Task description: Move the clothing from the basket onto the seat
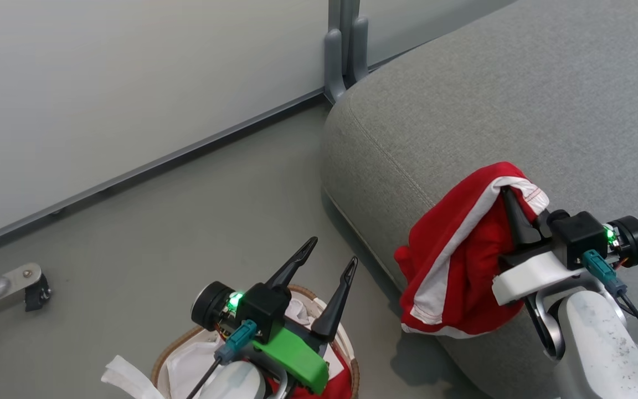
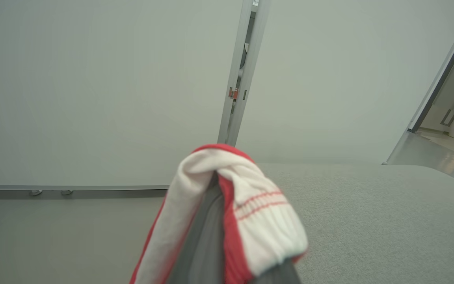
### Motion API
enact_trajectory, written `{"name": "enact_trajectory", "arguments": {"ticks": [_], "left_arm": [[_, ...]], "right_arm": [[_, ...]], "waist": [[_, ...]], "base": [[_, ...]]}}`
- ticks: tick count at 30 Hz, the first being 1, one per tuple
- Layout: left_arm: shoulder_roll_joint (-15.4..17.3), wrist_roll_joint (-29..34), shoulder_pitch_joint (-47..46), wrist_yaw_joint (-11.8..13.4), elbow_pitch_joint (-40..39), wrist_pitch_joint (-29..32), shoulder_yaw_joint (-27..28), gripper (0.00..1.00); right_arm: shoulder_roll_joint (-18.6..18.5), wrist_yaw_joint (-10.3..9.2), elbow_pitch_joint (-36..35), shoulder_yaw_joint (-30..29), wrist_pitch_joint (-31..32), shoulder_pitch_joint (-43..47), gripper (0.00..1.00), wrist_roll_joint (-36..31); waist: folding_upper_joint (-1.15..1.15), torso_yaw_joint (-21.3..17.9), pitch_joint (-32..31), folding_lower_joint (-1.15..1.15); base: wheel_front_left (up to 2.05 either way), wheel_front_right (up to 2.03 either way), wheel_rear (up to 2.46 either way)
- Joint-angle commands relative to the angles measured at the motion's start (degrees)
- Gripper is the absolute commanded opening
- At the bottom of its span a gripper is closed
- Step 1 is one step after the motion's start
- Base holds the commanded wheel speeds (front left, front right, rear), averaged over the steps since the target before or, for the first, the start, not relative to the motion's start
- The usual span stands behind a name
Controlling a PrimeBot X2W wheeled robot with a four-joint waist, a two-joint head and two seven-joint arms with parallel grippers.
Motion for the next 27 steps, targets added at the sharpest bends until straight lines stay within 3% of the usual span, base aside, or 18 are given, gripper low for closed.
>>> {"name": "enact_trajectory", "arguments": {"ticks": [1,7,13,22,27], "left_arm": [[0.5,0.5,-1.1,-0.2,0.1,0.0,-0.1,1.0],[1.2,1.0,-3.2,-0.2,0.6,0.0,-0.7,1.0],[1.8,1.5,-6.0,-0.2,0.3,0.0,-0.9,1.0],[3.5,3.5,-11.4,-0.2,-0.9,0.0,-1.8,1.0],[2.8,5.0,-13.8,-0.2,-2.0,0.0,-1.7,1.0]], "right_arm": [[0.1,-0.06,-0.5,-0.4,-0.1,-0.7,0.0,0.0],[-0.4,-0.06,-1.7,-2.6,-0.1,-3.8,0.0,-1.4],[-3.4,-0.07,-3.1,-4.7,-0.1,-12.0,0.0,-2.6],[-11.9,-0.06,-1.3,-10.9,-0.1,-31.5,0.0,-2.0],[-16.5,-0.07,2.6,-14.5,-0.1,-40.9,0.0,-1.1]], "waist": [[0.0,-1.5,2.5,0.0],[0.0,0.0,6.7,0.0],[0.0,2.9,12.7,0.0],[0.0,7.1,23.2,0.0],[0.0,8.5,28.0,0.0]], "base": [[0.0,0.0,0.0],[0.0,0.0,0.0],[0.0,0.0,0.0],[0.0,0.0,0.0],[0.0,0.0,0.0]]}}
